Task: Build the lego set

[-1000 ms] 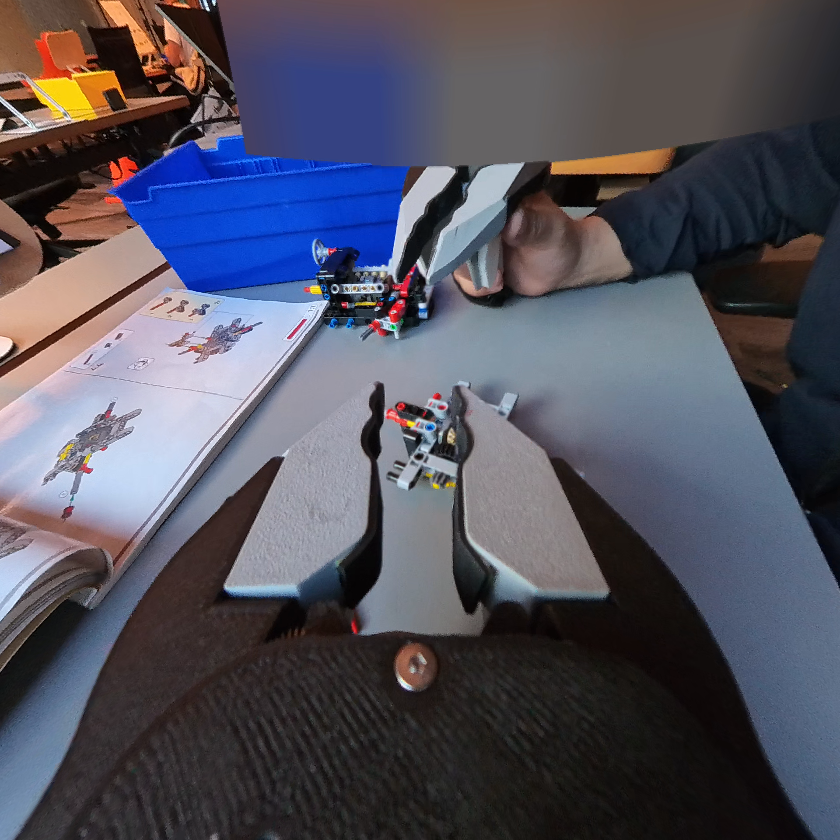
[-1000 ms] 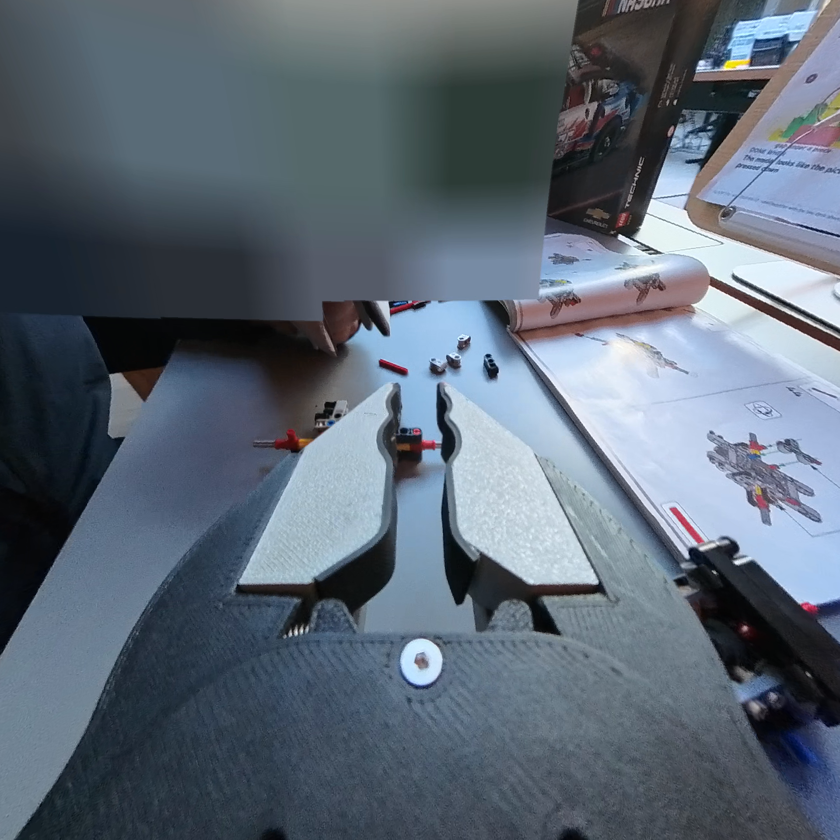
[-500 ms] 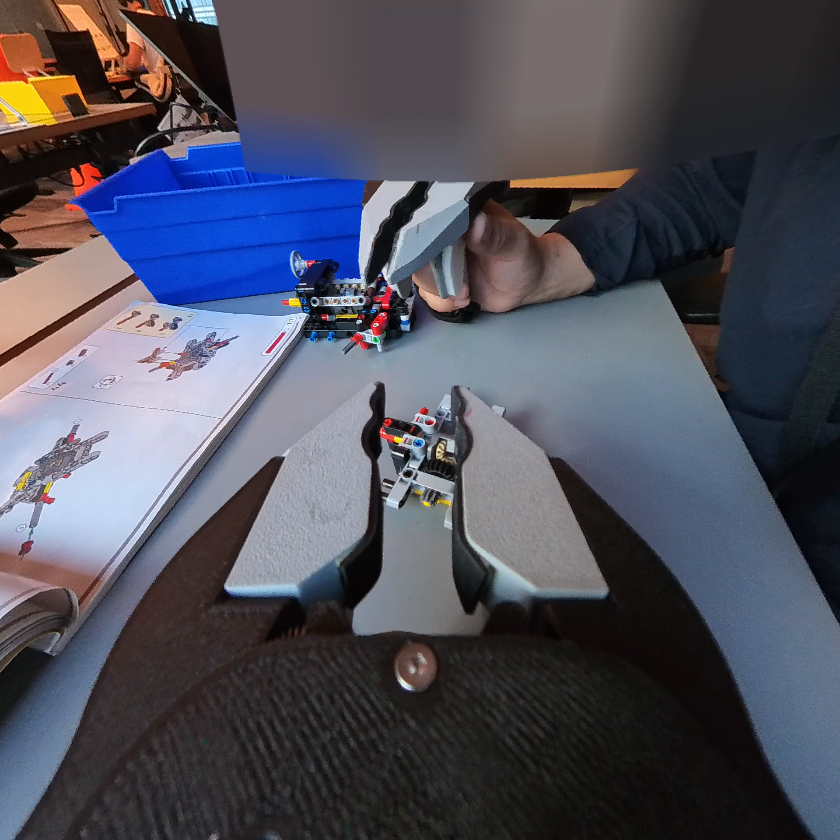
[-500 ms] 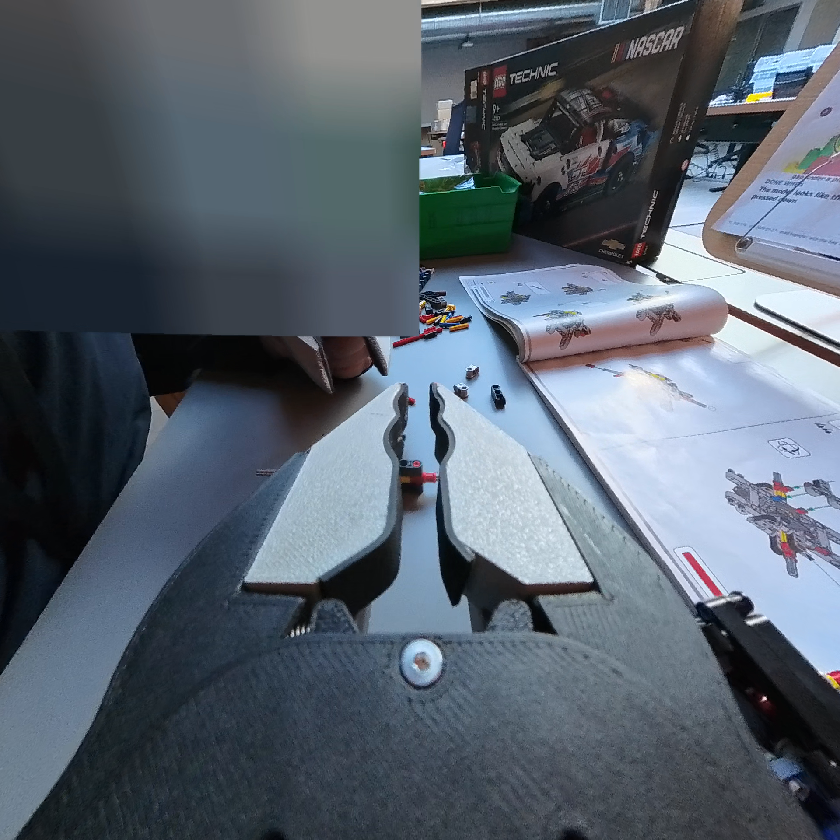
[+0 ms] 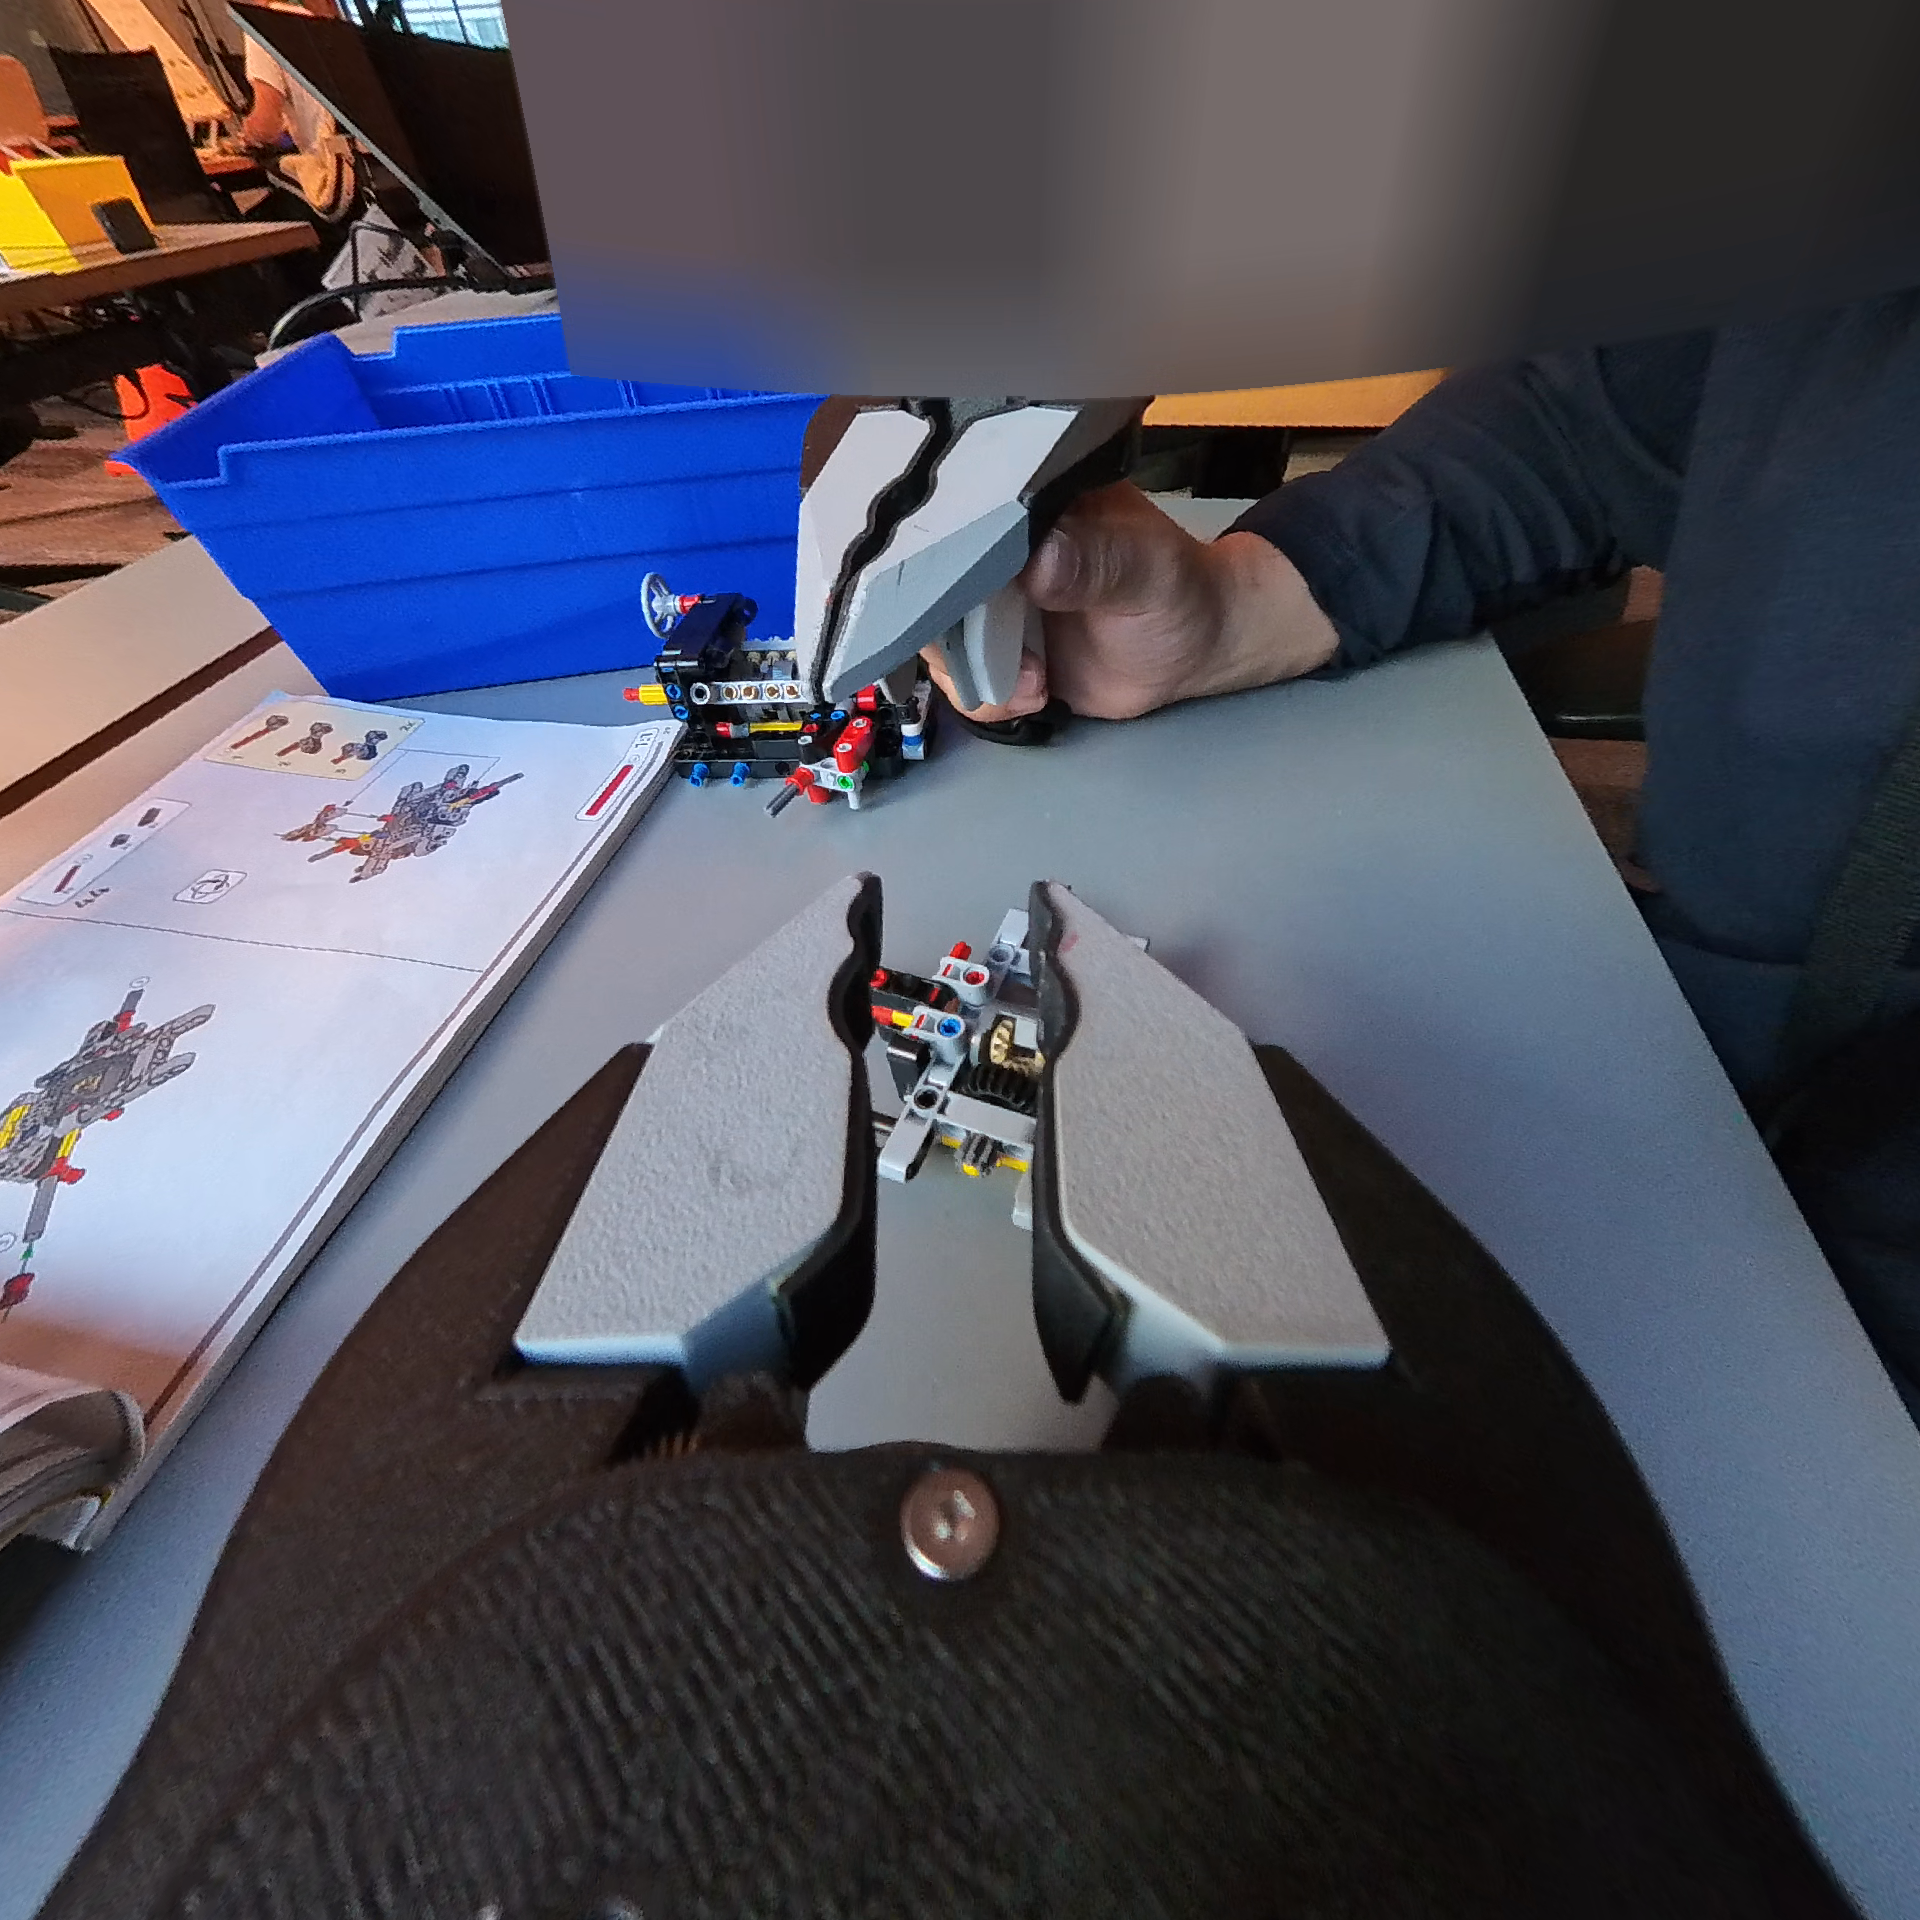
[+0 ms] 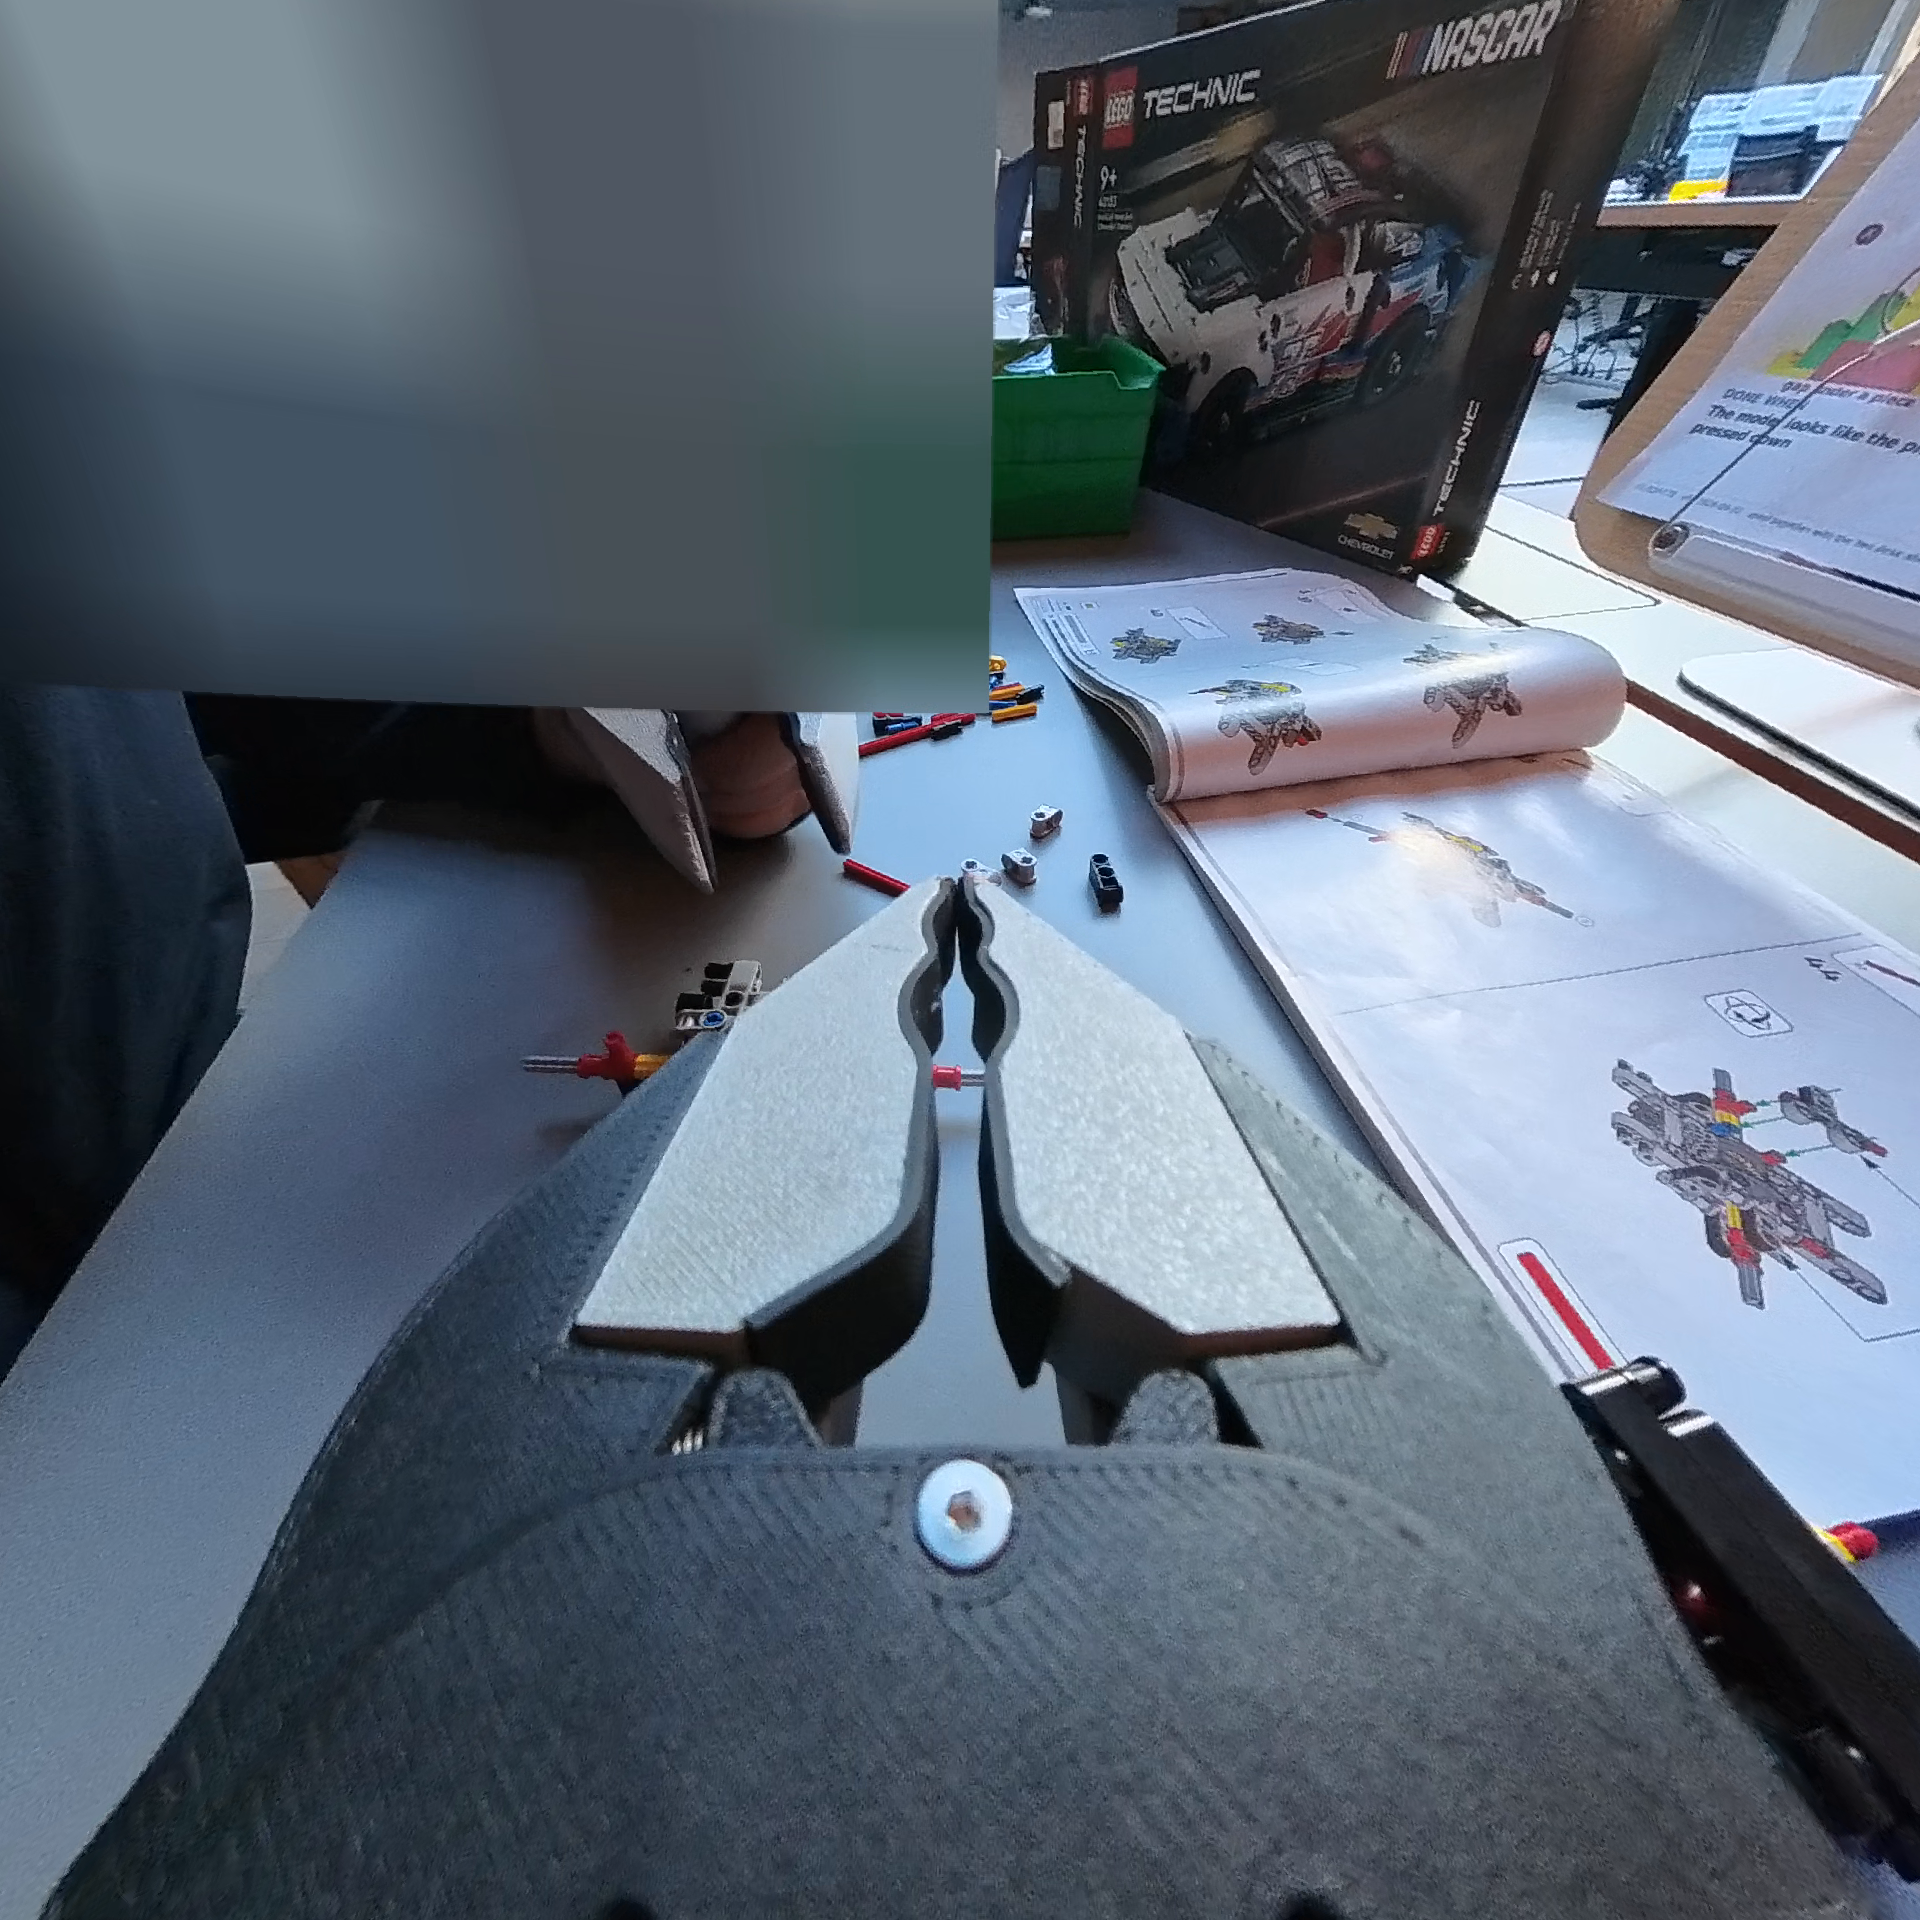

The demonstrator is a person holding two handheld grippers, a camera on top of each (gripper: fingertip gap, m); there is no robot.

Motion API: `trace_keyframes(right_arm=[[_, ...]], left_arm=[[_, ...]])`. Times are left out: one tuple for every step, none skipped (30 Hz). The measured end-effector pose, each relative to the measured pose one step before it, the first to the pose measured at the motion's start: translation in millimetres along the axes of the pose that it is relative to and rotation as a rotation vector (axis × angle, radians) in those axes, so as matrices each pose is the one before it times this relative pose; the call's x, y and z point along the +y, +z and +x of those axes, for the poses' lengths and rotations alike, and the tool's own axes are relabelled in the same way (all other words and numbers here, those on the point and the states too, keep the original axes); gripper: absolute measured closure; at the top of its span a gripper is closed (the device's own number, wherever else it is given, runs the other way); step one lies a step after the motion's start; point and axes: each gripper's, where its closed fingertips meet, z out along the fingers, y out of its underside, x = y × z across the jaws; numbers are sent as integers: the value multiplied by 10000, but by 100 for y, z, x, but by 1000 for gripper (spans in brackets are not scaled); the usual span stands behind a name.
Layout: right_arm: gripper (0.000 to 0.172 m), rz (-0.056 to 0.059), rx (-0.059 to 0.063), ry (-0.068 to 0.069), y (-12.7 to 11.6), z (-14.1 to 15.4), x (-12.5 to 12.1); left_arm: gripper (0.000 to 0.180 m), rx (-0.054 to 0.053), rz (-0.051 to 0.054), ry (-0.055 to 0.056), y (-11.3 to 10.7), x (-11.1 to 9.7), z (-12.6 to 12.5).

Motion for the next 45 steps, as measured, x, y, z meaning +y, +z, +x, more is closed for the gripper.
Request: trace_keyframes(right_arm=[[172,-7,-1,35,0,29,27],[172,-25,15,22,13,48,49],[172,-23,20,4,24,39,45],[172,-17,0,-1,21,1,29],[172,-26,-17,6,29,-32,50],[172,-29,-12,3,31,-12,42],[172,-16,-8,-3,4,-25,21],[172,0,-14,2,-13,-14,2],[172,12,-22,13,-17,-27,-13],[172,12,-21,24,-12,-12,-6],[172,4,-15,34,-22,0,6],[172,1,-12,38,-7,17,16],[172,0,-13,39,-10,14,8],[172,-1,-16,34,-5,6,19],[172,0,-11,17,-7,-9,0],[172,2,-2,4,-2,4,-2],[172,0,1,0,-15,6,-8],[172,3,-1,1,-7,-5,-3],[172,3,-4,7,-10,-4,-3],[172,-6,-6,14,-1,4,17],[172,-7,-3,12,-1,10,18],[172,0,-3,5,0,-8,1],[172,-4,-7,1,6,-8,4],[172,-13,-5,-2,18,-17,25],[172,-17,-7,-5,15,-18,30],[172,-24,-12,2,19,-26,38],[172,-20,-11,4,19,-17,32],[172,-3,-6,2,9,-5,13],[172,5,-1,4,0,5,-7],[172,5,5,8,-16,27,-6],[172,5,3,15,-18,28,4],[172,3,-7,20,-7,5,6],[172,-1,-7,16,-11,8,1],[172,-4,-3,5,-5,3,16],[172,-6,8,-6,-6,14,-1],[172,1,9,-11,-14,4,2],[172,7,0,-7,-3,-9,-17],[172,2,-6,0,-8,-12,0],[172,-4,-4,5,3,4,4],[172,-5,-1,-1,-4,-2,7],[172,-6,8,-11,1,11,18],[172,-12,16,-8,-8,28,17],[172,-8,7,2,-11,28,21],[172,0,9,4,-29,31,3],[172,1,26,-9,-30,63,-8]], left_arm=[[155,18,-8,0,42,-1,14],[155,12,-2,6,46,-9,1],[155,3,3,5,43,-15,-3],[155,9,-1,8,34,-8,11],[155,14,-13,7,34,17,12],[155,6,-12,4,12,11,10],[155,-4,8,4,-7,-9,7],[155,-6,8,4,-8,-7,-9],[155,-7,-2,10,1,2,11],[155,-7,-9,19,9,8,3],[155,-3,-6,28,0,4,33],[155,-11,-4,25,8,0,16],[156,-7,-5,16,5,4,0],[156,-2,-9,-1,10,19,-3],[156,5,-1,-12,-5,-7,1],[156,4,14,-19,-7,-13,-22],[156,2,21,-25,-26,-27,-26],[156,-4,20,-28,-26,-26,-33],[156,-4,21,-19,-18,-29,-18],[156,-7,12,-6,-7,-12,-18],[156,-8,0,12,-5,1,3],[156,-8,-10,19,16,7,8],[156,-5,-13,16,9,23,9],[156,-3,-6,16,6,4,19],[156,-2,7,8,-8,-7,7],[156,3,9,-8,-8,-8,-3],[156,4,9,-14,-10,-7,-12],[156,3,13,-14,-9,-22,-14],[156,0,15,-12,-19,-12,-17],[157,0,12,-8,-15,-21,1],[157,-1,8,-7,-3,-8,-17],[157,1,3,-10,1,-3,-5],[157,4,-3,-9,-3,5,-2],[157,-1,9,2,-8,-8,-2],[157,-5,14,4,-10,-14,-1],[157,-1,4,-6,-4,-4,-4],[157,2,4,-9,2,-5,-5],[157,-1,10,-1,-16,-19,-6],[157,-2,8,0,-2,-9,-9],[157,0,4,-9,-5,-4,-1],[157,-9,11,-11,-8,-10,-31],[157,-3,18,-8,-16,-18,-11],[157,-20,17,-18,-18,-15,-42],[157,-33,13,-27,-10,-23,-68],[157,-41,14,-28,-15,-11,-85]])
